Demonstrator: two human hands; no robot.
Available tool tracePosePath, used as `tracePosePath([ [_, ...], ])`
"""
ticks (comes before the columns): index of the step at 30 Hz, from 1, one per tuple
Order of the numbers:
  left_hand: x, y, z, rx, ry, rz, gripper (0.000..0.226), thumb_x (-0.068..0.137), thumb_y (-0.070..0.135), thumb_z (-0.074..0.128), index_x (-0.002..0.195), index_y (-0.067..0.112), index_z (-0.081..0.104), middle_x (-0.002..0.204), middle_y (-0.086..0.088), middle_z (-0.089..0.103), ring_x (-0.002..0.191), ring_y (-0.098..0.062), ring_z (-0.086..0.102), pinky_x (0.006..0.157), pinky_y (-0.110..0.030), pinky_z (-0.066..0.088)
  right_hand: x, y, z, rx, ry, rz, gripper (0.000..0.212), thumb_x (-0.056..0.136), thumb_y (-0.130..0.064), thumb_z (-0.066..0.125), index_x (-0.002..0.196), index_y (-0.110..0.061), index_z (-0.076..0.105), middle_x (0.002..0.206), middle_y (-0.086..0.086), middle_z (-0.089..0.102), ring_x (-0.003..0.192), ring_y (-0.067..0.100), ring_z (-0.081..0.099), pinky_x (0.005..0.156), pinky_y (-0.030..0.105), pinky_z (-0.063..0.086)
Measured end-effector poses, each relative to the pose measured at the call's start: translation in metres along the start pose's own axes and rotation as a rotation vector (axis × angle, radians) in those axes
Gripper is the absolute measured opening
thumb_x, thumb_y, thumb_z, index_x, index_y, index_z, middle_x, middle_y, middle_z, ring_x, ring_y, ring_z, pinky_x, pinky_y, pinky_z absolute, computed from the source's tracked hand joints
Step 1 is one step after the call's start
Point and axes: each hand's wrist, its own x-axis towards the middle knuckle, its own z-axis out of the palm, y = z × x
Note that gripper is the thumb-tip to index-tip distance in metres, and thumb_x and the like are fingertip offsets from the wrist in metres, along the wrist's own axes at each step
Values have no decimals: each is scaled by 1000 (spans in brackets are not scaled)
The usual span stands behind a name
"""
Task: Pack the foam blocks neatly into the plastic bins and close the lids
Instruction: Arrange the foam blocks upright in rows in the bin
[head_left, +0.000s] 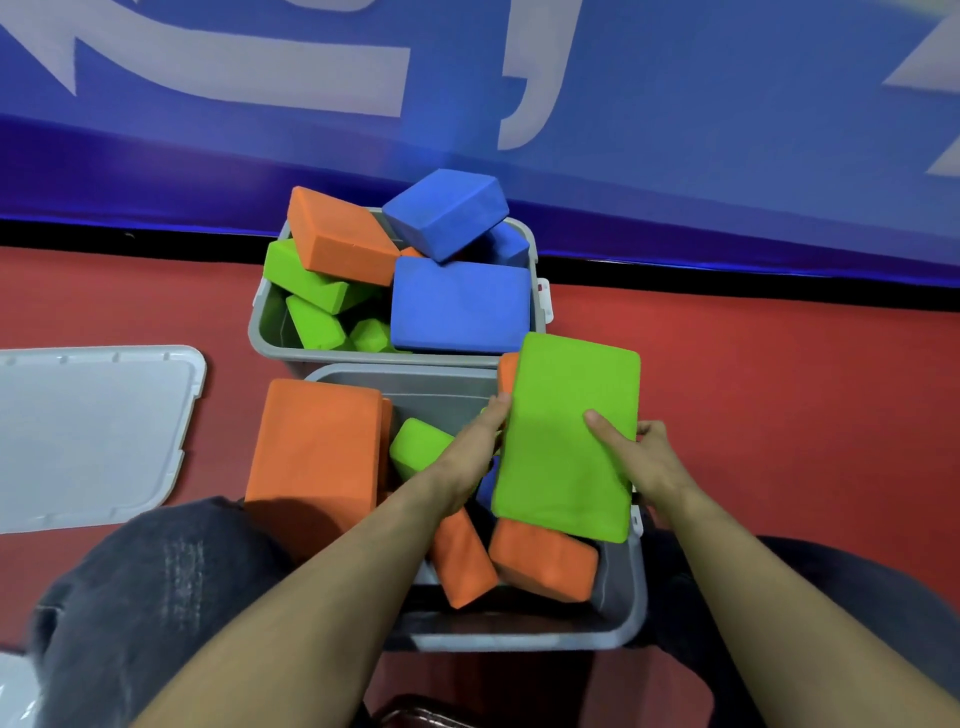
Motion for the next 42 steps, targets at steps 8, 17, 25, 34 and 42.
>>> tracePosePath([
  [8,-9,-15,0,10,22,-91,51,107,51,33,149,24,43,150,8,44,140,-14,38,114,-37,27,2,-3,15,-221,348,-205,91,81,-47,80,150,-12,33,147,13,45,136,32,45,114,46,38],
  [17,-7,-11,-63,317,368,204,49,104,32,54,143,4,51,145,-9,56,133,-22,52,114,-29,34,-30,-39,109,-588,286,-786,63,87,-48,72,140,-18,56,153,0,48,146,20,38,121,39,30],
  [25,-16,13,-152,1471,439,282,89,90,64,57,158,17,24,167,-11,15,156,-31,6,125,-51,7,-2,-40,189,-852,-172,-571,73,86,-49,74,145,-14,48,146,5,52,133,27,50,111,37,39],
  [34,11,7,-196,1728,236,86,137,68,86,62,159,24,-19,166,-12,-25,152,-31,-27,122,-57,-13,63,-26,236,-894,-274,-274,90,76,-62,77,146,-16,43,146,11,54,134,30,52,108,38,44],
  [42,22,9,-200,1772,220,30,147,57,91,62,159,24,-20,168,-13,-16,155,-31,-17,122,-60,-9,88,-25,248,-985,-433,-212,102,67,-65,83,146,-16,42,143,10,58,130,29,56,103,35,47],
])
